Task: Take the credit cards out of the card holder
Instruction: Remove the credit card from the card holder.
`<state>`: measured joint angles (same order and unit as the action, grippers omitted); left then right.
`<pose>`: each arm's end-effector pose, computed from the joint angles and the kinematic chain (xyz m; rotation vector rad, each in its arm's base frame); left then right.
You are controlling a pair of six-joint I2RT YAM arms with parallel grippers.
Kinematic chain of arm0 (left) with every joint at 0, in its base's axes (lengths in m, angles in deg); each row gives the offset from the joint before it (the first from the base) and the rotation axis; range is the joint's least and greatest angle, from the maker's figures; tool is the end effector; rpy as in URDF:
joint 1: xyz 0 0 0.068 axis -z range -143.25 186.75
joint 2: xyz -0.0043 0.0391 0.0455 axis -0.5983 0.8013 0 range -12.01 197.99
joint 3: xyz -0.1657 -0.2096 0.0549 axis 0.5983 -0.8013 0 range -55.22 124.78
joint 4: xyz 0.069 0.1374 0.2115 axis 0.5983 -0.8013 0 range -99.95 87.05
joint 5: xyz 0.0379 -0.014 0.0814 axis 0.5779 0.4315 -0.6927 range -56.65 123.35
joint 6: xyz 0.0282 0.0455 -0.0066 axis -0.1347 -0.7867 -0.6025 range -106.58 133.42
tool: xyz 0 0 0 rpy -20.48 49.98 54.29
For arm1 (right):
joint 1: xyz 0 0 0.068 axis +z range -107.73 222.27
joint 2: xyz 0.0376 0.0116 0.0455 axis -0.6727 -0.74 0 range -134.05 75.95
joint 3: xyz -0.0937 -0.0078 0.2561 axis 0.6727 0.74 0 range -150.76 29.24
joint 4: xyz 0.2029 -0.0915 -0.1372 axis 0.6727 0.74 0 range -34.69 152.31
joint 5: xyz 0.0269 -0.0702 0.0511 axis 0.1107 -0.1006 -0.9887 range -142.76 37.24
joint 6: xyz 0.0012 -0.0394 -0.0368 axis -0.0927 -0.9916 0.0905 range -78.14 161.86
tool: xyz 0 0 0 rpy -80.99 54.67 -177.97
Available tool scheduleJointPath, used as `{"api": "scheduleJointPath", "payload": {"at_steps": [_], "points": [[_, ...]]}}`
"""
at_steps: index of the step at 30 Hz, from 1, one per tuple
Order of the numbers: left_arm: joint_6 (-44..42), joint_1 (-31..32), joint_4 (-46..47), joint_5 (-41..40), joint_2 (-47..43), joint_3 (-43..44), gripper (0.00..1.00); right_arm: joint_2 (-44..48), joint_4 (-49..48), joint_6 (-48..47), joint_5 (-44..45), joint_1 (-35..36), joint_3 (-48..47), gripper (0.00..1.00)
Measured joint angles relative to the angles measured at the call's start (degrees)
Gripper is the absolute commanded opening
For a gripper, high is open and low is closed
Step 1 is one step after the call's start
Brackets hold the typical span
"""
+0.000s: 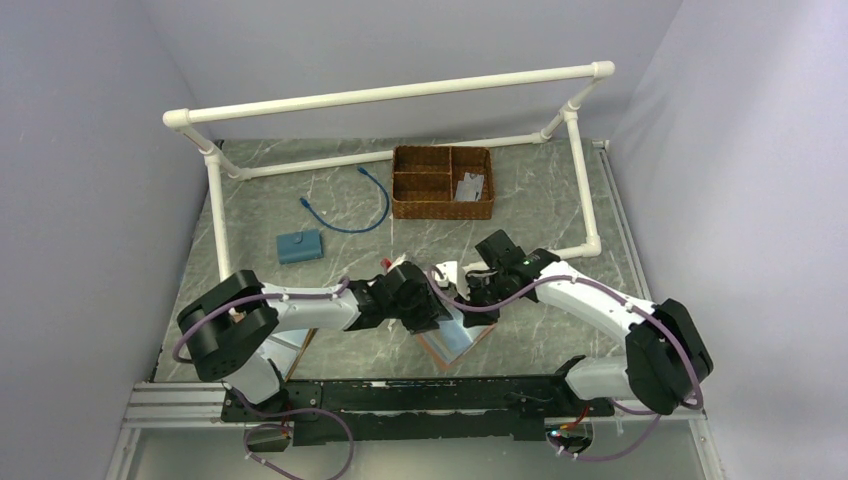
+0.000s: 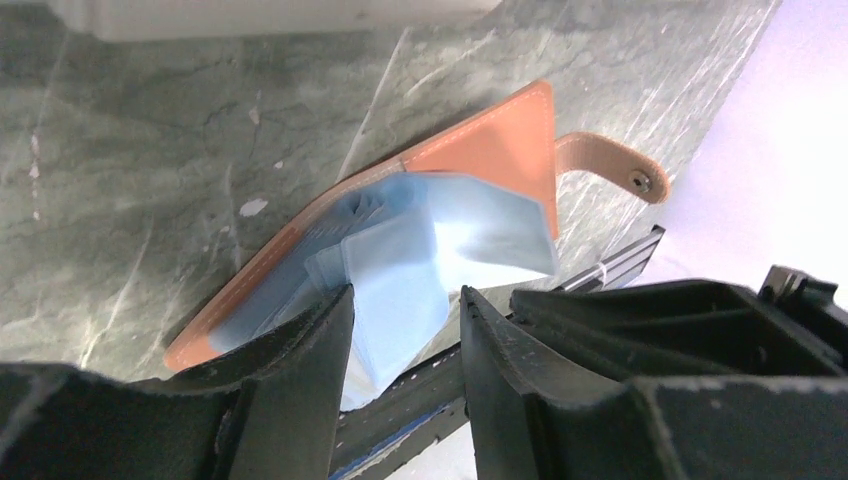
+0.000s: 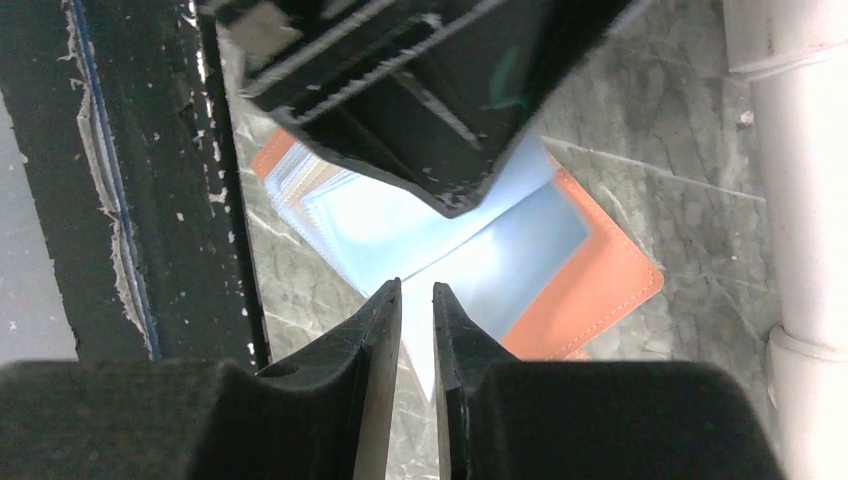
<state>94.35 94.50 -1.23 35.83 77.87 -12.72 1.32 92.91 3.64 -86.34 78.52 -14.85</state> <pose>0.1620 -0.2596 0.1595 -0.5218 2.6639 -1.0555 0.1740 0.1520 0.1990 -1.7244 2.0140 0.7898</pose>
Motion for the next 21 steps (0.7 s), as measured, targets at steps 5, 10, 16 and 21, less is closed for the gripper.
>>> {"api": "scheduleJointPath", "payload": {"at_steps": [5, 10, 16, 21], "points": [[0.59, -0.44, 3.58, 0.24, 1.92, 0.0, 0.49, 1.79, 1.81, -2.82, -2.38, -0.52, 0.0, 0.22], [0.81, -0.79, 8.5, 0.74, 4.26, 0.0, 0.49, 4.92, 4.87, -7.48, -6.1, -0.66, 0.0, 0.22], [0.79, -0.96, 14.12, 1.36, 5.92, -0.17, 0.5, 7.45, 8.11, -13.22, -10.08, -0.66, 0.02, 0.2], [0.79, -1.05, 19.65, 2.27, 7.28, -0.81, 0.5, 8.63, 8.59, -15.47, -10.99, -0.17, 1.25, 0.2]]}}
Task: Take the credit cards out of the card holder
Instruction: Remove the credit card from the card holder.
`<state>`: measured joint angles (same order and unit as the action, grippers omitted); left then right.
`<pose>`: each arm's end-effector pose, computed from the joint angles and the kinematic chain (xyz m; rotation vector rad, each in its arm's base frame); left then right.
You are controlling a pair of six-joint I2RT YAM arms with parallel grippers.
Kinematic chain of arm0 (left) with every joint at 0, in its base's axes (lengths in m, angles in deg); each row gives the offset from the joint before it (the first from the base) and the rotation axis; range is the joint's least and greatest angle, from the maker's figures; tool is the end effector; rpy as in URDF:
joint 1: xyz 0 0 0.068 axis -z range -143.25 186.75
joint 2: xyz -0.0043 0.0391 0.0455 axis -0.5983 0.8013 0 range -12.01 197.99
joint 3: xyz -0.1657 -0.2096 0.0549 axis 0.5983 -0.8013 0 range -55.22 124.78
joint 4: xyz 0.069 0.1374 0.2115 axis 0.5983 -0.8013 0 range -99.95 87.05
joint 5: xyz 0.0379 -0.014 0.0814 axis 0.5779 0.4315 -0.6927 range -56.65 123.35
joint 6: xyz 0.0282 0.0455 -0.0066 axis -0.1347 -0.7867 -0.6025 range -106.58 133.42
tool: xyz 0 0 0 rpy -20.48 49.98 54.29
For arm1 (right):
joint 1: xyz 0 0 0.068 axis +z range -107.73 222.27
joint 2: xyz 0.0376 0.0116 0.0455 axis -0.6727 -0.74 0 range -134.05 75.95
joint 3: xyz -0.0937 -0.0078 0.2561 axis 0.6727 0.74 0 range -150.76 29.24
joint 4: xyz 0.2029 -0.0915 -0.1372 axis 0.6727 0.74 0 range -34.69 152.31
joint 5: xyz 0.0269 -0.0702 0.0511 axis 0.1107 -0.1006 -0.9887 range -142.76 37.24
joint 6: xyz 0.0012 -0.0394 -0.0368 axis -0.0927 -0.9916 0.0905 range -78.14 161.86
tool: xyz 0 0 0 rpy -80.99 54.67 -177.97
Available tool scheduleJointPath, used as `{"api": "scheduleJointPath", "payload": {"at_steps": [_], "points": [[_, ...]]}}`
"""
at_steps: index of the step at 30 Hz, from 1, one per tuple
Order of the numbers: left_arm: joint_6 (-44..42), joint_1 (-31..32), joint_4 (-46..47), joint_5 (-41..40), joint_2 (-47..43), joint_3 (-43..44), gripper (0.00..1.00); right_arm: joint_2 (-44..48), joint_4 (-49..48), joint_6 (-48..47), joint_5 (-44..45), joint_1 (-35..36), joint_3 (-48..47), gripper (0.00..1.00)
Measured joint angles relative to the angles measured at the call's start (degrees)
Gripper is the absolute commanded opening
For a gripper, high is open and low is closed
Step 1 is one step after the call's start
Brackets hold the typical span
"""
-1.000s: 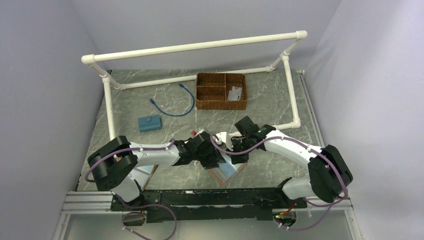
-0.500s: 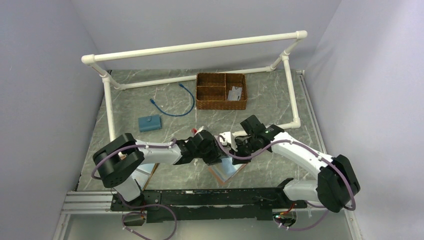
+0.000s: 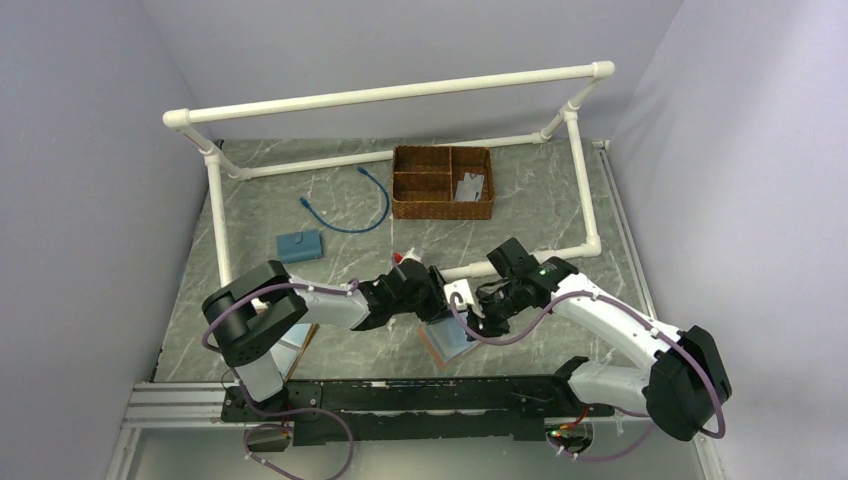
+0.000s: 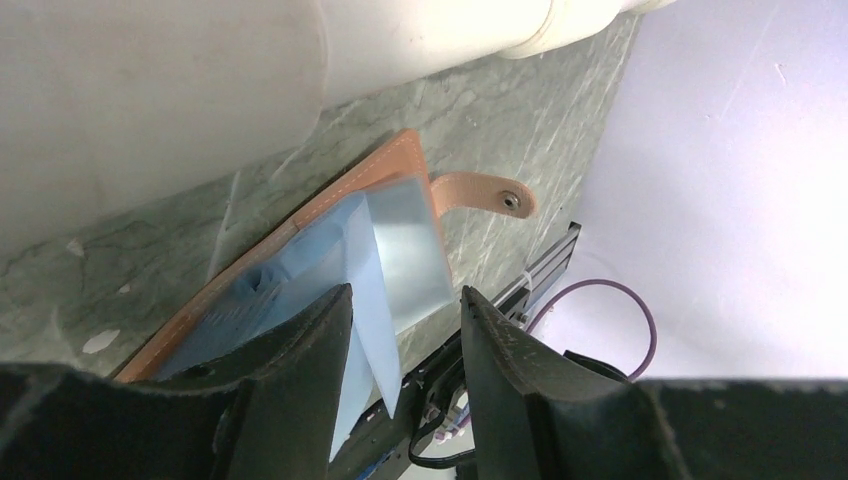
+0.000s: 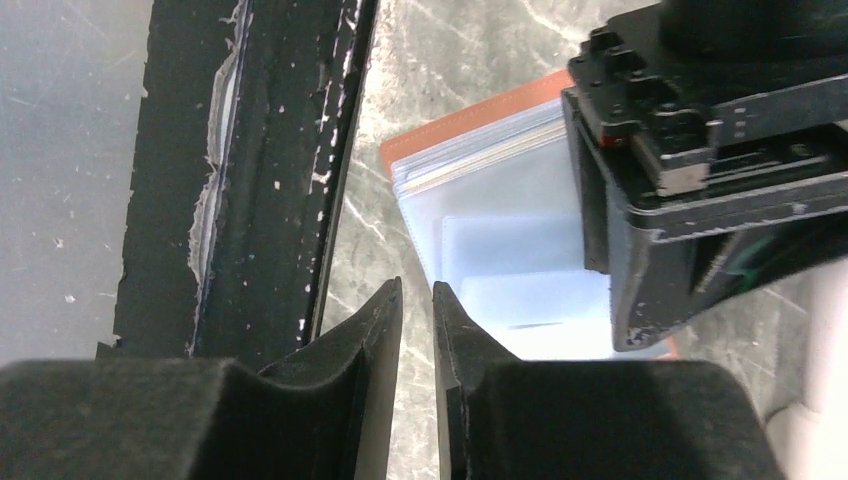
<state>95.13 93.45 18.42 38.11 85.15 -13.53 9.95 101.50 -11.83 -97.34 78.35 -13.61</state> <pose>0.1797 -0.2789 0.1462 -0.4995 2.5132 -1.3083 0.1442 0.1360 0.2205 -1.9087 1.6500 0.9491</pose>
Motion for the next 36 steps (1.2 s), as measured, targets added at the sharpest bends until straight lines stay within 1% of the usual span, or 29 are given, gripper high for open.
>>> {"api": "scheduleJointPath", "payload": {"at_steps": [5, 12, 17, 23, 27, 31, 35, 36], "points": [[0.02, -0.13, 2.67, 0.72, 1.38, -0.2, 0.5, 0.15, -1.97, -0.07, 2.23, 2.91, 2.91, 0.19], [0.02, -0.61, 4.66, 2.03, 2.12, -0.2, 0.5, 1.55, -7.32, 0.55, 7.52, 8.41, 5.97, 0.19], [0.02, -0.76, 5.81, 2.95, 2.38, -0.2, 0.5, 0.81, -10.91, 1.77, 11.8, 11.26, 6.6, 0.18], [0.07, -0.79, 6.75, 4.02, 3.54, -0.2, 0.5, 0.42, -12.74, 2.75, 12.98, 14.27, 6.6, 0.19], [0.07, -0.81, 6.88, 4.46, 3.85, -0.2, 0.5, -1.4, -14.16, 3.91, 15.47, 15.08, 6.6, 0.19], [0.0, -0.81, 6.58, 4.44, 3.78, -0.2, 0.51, -4.31, -15.19, 5.84, 19.78, 15.13, 6.6, 0.17], [-0.94, -1.05, 3.78, 3.91, 1.92, -0.2, 0.52, -6.01, -15.23, 7.48, 23.52, 15.06, 6.23, 0.16], [-1.16, -1.14, 3.08, 3.69, 1.18, -0.2, 0.53, -6.45, -15.19, 7.89, 24.26, 14.93, 5.9, 0.16]]}}
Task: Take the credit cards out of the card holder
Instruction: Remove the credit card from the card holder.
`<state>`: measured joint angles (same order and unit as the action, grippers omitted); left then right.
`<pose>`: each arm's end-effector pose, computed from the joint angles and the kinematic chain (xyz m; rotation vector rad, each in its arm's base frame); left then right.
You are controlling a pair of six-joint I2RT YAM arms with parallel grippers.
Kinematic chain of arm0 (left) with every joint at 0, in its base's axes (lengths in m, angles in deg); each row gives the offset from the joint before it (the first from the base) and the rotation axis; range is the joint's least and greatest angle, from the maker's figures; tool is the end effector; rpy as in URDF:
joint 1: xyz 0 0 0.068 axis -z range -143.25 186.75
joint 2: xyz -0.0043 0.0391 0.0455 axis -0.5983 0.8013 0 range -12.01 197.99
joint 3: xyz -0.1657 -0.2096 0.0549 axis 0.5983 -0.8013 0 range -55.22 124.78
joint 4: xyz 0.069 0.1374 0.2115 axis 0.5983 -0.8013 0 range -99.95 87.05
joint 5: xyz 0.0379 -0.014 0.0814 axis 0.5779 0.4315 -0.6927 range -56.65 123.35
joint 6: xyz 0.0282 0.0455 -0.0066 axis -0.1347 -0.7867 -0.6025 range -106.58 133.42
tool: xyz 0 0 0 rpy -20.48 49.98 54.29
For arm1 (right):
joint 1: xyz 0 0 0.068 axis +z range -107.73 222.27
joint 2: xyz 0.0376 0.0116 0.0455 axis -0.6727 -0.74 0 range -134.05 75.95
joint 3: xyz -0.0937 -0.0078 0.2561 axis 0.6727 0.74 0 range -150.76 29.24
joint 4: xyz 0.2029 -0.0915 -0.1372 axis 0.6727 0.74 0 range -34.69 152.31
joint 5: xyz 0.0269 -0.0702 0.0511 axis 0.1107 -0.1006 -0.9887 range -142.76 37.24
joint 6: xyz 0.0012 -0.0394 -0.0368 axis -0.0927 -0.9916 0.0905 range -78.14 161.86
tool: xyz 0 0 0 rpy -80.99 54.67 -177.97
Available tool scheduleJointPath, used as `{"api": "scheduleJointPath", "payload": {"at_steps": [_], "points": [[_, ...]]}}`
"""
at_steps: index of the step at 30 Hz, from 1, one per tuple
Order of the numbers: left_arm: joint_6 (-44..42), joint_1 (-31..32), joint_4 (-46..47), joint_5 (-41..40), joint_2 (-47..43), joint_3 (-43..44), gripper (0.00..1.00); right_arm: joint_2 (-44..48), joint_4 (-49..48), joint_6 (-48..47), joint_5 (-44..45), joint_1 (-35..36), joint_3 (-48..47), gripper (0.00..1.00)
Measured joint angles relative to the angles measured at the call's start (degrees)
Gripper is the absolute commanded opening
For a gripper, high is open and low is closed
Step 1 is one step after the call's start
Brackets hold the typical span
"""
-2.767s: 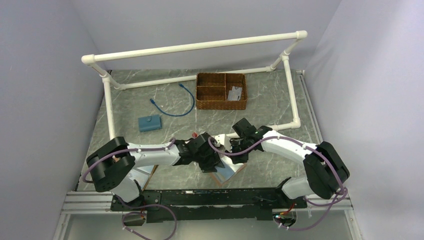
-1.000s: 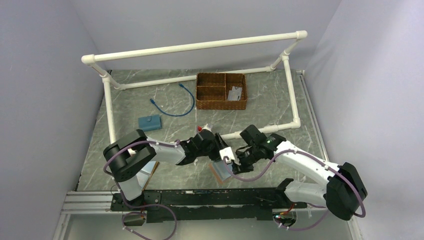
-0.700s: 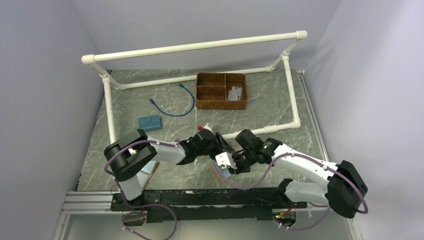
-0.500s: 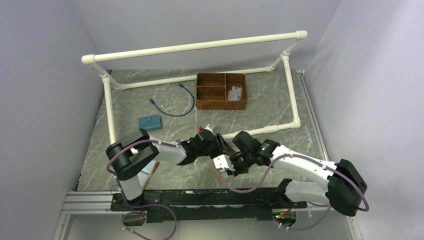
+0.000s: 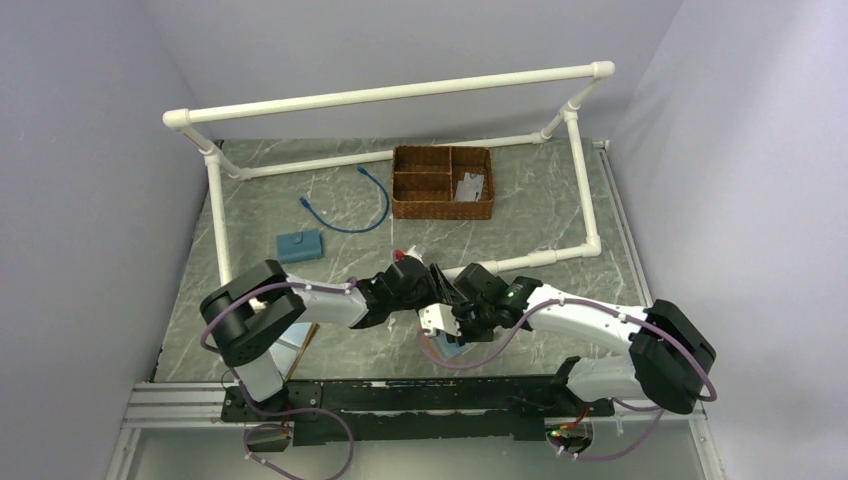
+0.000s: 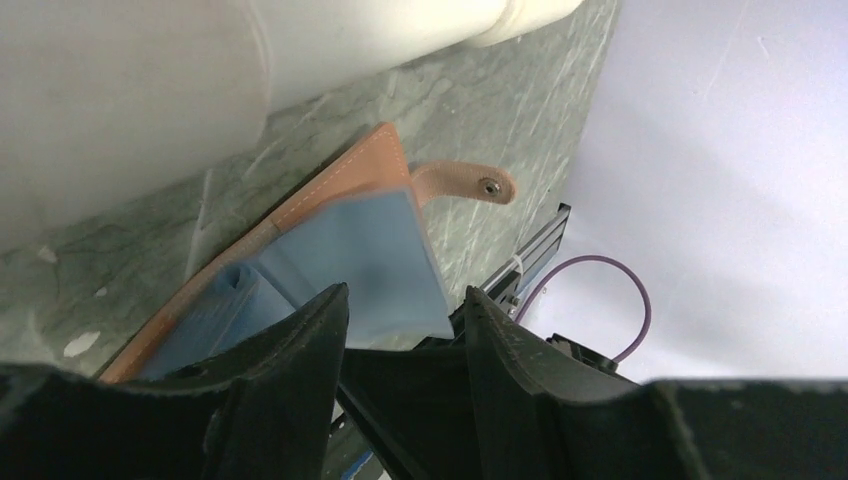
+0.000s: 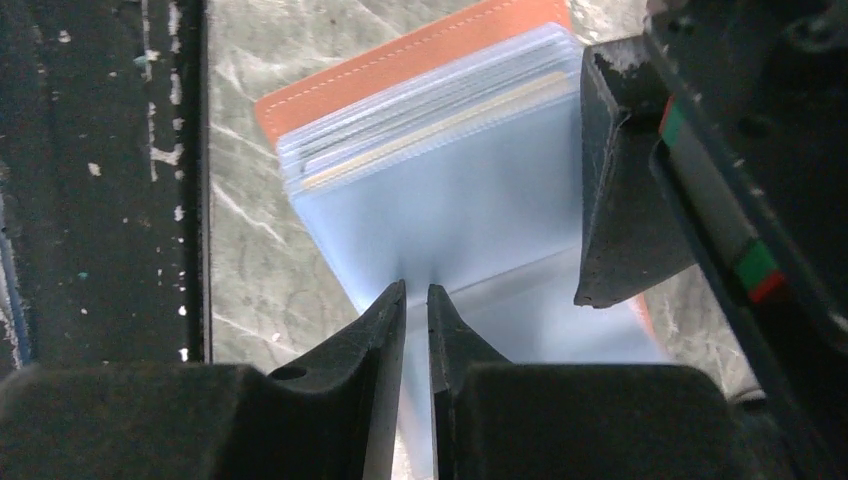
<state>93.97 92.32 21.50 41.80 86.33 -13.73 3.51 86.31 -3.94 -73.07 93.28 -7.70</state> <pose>0.1849 -0.2790 0.1438 -0.4511 2.5164 -1.3730 0.1272 0.1769 0.1733 -2.0897 1.7203 0.5096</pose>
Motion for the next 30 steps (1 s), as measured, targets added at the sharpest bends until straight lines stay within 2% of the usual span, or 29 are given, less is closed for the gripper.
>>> {"api": "scheduleJointPath", "payload": {"at_steps": [7, 15, 23, 28, 30], "points": [[-1.99, -0.37, -5.55, -2.71, -7.21, -0.15, 0.58, -1.6, 0.26, 1.42, 2.25, -1.66, -1.51, 0.15], [-2.84, -1.36, -13.68, -8.52, -15.54, -4.11, 0.58, -1.01, 1.42, 0.2, -2.36, -4.42, -2.51, 0.15], [-3.21, -0.55, -18.58, -8.07, -25.0, -9.73, 0.55, -0.7, 2.43, 1.55, -2.54, -8.24, -2.89, 0.15], [-2.95, 0.15, -19.58, -7.72, -25.18, -9.73, 0.39, -1.44, 2.99, 2.34, -2.8, -8.57, -2.97, 0.15], [-2.6, 0.66, -19.8, -7.52, -25.16, -9.68, 0.29, -1.77, 3.17, 2.6, -2.97, -9.09, -3.04, 0.14]]}}
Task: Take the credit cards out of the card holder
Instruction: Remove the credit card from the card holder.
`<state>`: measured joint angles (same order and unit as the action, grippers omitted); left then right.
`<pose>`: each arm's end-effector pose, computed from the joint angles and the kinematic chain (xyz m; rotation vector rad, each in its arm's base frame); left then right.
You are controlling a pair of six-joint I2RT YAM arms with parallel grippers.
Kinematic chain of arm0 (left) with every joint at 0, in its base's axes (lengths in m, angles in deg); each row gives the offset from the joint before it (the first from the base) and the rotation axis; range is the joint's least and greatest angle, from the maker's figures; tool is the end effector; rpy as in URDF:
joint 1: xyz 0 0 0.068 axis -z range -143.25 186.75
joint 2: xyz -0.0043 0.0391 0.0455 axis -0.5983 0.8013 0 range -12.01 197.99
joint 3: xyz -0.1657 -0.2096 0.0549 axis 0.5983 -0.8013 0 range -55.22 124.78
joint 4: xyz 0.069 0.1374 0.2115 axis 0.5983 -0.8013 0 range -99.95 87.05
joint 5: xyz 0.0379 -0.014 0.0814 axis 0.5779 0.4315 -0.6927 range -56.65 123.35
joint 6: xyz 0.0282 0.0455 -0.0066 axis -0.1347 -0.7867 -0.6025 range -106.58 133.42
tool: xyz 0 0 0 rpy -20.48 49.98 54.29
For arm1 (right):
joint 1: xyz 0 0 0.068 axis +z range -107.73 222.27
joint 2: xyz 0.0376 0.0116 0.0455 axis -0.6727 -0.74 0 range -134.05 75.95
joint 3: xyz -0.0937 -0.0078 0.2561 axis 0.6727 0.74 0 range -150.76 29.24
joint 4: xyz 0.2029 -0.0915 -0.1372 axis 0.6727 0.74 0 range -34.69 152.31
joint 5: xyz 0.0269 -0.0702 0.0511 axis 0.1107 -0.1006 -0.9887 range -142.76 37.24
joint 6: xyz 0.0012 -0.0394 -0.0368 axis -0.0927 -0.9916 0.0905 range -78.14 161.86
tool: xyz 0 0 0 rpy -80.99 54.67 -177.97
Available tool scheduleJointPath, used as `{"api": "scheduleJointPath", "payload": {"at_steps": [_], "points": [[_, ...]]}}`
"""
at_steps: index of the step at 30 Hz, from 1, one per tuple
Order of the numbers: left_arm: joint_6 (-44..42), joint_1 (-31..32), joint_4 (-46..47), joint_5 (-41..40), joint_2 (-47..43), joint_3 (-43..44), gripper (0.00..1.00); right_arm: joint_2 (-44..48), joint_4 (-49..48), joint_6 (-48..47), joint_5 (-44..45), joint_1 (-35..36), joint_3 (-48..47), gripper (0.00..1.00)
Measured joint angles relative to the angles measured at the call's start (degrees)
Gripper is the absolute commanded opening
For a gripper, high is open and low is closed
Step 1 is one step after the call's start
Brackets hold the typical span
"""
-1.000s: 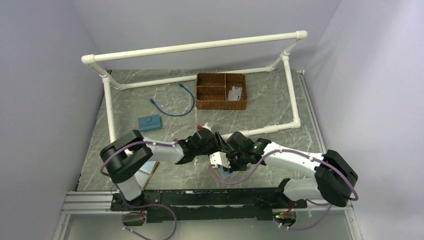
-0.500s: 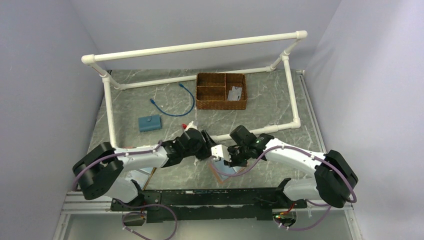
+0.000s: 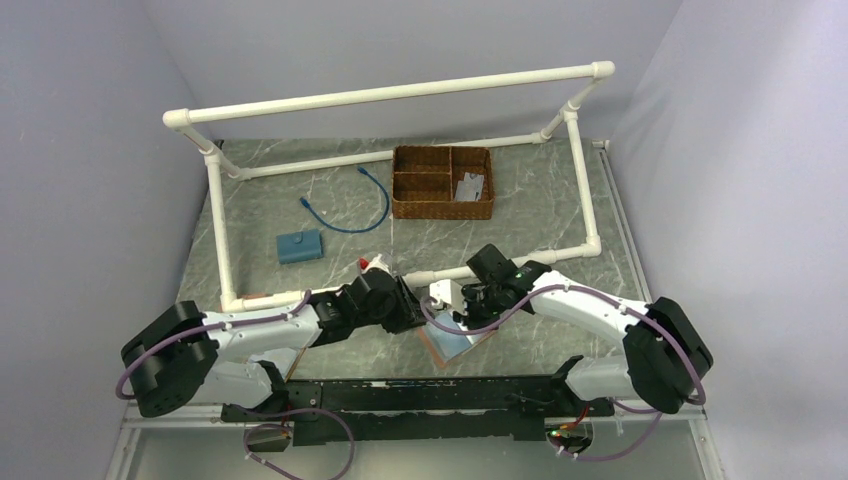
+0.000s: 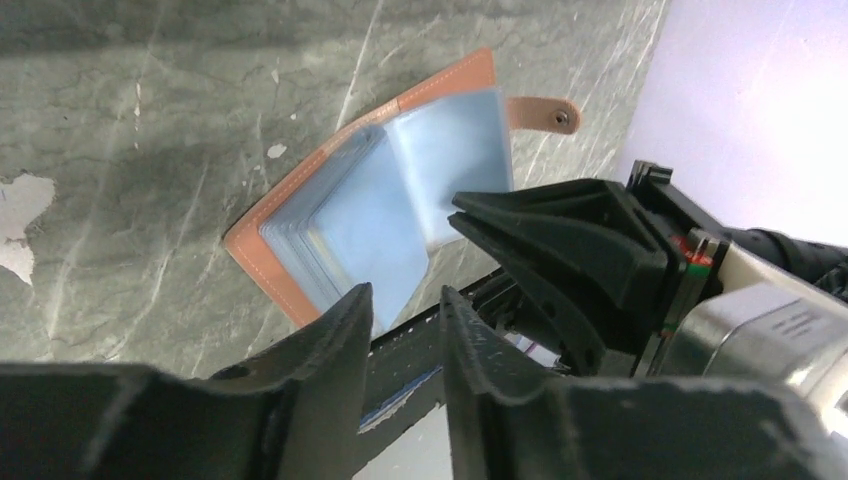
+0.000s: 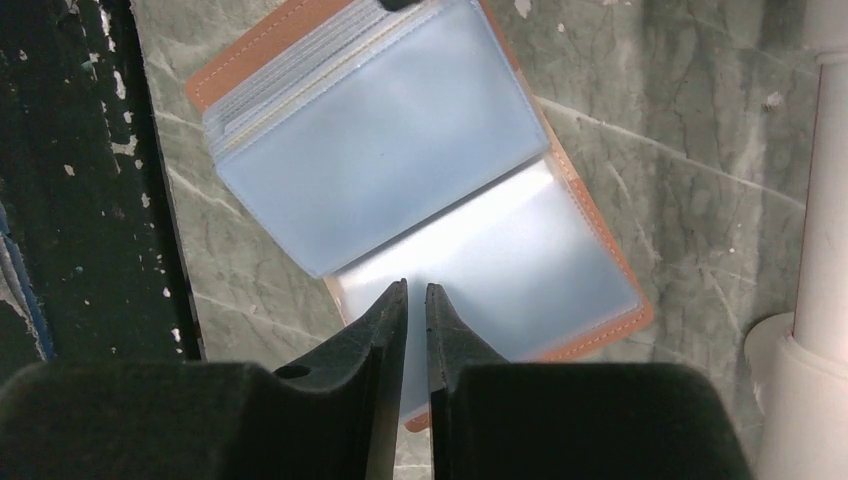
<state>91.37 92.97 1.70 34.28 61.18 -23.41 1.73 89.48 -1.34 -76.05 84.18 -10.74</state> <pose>0.1413 -0.2122 0.1837 -0.4691 2.4992 -1.1825 0.1572 0.1600 0.1801 -1.9113 1.9243 0.5528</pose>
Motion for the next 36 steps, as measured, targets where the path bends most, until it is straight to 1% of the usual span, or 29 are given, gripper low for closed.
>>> {"api": "scheduleJointPath", "payload": {"at_steps": [2, 6, 13, 20, 24, 36], "points": [[0.79, 0.52, -0.37, 0.28, 0.22, 0.26, 0.23, -0.28, 0.24, 0.2, -0.39, -0.74, -0.24, 0.15], [2.16, 2.08, -1.46, 0.28, 2.16, 2.14, 0.23, -0.55, 0.26, 0.48, -0.87, -1.49, -0.48, 0.14], [4.85, 4.55, -3.56, 0.39, 8.57, 6.78, 0.27, -0.74, 0.28, 0.98, -1.09, -1.49, -0.52, 0.14], [5.88, 5.38, -7.8, 0.57, 11.85, 8.7, 0.36, -0.74, 0.28, 1.11, -1.09, -1.49, -0.52, 0.14], [5.97, 5.46, -9.44, 0.57, 12.46, 9.77, 0.37, -0.74, 0.28, 1.27, -1.09, -1.49, -0.52, 0.14], [7.32, 5.49, -10.27, 0.48, 14.08, 10.62, 0.37, -0.74, 0.28, 1.33, -1.18, -1.49, -0.52, 0.14]]}}
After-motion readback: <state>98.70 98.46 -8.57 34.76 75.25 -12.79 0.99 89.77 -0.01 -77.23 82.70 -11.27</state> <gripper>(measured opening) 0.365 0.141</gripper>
